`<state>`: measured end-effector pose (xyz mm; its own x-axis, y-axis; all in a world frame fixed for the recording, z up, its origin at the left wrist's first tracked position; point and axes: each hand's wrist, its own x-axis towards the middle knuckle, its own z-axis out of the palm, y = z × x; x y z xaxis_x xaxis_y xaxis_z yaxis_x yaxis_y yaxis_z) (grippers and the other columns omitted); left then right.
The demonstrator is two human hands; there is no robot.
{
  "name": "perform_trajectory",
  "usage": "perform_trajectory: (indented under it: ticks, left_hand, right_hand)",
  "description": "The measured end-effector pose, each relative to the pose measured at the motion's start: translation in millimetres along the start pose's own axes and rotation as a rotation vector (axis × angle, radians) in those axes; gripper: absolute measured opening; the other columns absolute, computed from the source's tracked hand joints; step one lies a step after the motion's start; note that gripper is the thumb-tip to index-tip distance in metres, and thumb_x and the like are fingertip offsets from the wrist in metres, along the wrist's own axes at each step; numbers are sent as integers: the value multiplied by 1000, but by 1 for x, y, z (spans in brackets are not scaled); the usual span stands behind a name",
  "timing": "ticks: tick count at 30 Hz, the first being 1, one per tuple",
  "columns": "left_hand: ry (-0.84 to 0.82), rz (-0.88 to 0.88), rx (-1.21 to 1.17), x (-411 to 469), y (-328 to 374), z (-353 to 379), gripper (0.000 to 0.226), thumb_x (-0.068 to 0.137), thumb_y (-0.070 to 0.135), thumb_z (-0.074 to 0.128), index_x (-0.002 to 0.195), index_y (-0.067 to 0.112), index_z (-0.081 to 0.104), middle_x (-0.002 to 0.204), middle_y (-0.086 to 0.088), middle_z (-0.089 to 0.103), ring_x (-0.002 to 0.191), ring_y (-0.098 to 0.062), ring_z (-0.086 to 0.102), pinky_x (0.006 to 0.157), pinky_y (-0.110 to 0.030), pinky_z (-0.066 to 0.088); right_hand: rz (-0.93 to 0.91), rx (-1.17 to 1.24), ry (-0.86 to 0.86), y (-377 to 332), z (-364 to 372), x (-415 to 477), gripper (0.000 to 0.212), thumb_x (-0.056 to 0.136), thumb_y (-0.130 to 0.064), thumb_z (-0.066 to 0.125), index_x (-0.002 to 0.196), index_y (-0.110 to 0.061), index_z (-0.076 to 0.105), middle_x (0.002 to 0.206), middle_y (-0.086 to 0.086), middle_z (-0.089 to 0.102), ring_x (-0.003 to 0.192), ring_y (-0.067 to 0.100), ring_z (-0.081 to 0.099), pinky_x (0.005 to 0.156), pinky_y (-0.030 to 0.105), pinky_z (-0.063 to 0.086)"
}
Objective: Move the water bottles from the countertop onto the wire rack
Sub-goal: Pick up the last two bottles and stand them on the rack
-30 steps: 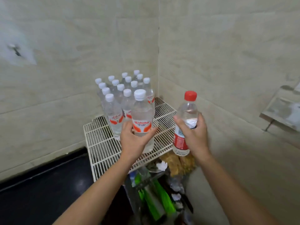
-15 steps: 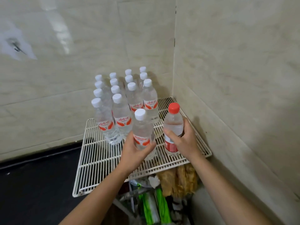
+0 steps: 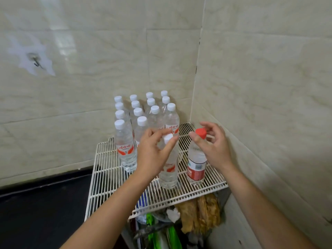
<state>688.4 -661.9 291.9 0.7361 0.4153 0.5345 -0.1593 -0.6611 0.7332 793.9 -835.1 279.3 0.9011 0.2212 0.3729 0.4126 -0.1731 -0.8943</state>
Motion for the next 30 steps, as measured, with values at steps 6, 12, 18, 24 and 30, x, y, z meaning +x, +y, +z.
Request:
perform_trajectory:
  ticks: [6, 12, 18, 24, 30]
  left_hand:
    - [-278, 75, -10, 15, -4, -25, 27, 91, 28, 69, 117, 31, 72, 105, 8, 70, 82, 4, 59, 71, -22, 49]
    - [-318, -11, -73, 25, 1, -36, 19, 86, 32, 76, 105, 35, 74, 104, 11, 73, 84, -9, 66, 78, -39, 60]
    - [-200, 80, 297, 27, 15, -23, 33, 83, 42, 77, 111, 27, 71, 91, 17, 62, 72, 0, 57, 63, -15, 45]
    - [-302, 45, 385, 54, 21, -22, 37, 88, 37, 74, 120, 19, 71, 81, 20, 64, 66, 8, 55, 58, -7, 38]
    - [-354, 35, 425, 86, 27, -29, 36, 87, 24, 77, 121, 13, 70, 64, 19, 45, 55, 3, 45, 53, -9, 35]
  right_hand:
    - [32, -260, -89, 0, -5, 5, 35, 73, -61, 80, 94, -33, 72, 101, -10, 63, 98, 12, 63, 83, 28, 49]
    - [-17, -234, -211, -8, -20, 20, 47, 65, -60, 85, 103, -40, 68, 100, -18, 69, 96, 1, 64, 86, 28, 52]
    - [-69, -355, -305, -20, -29, 31, 39, 67, -62, 84, 93, -36, 73, 94, -16, 65, 85, 0, 60, 72, 20, 44]
    - [-66, -394, -349, -28, -24, 57, 28, 73, -50, 86, 87, -29, 74, 81, -17, 67, 79, -4, 61, 68, 16, 48]
    - [-101, -410, -430, -36, -12, 82, 36, 75, -46, 86, 102, -25, 75, 91, -17, 67, 85, -3, 61, 83, 23, 54]
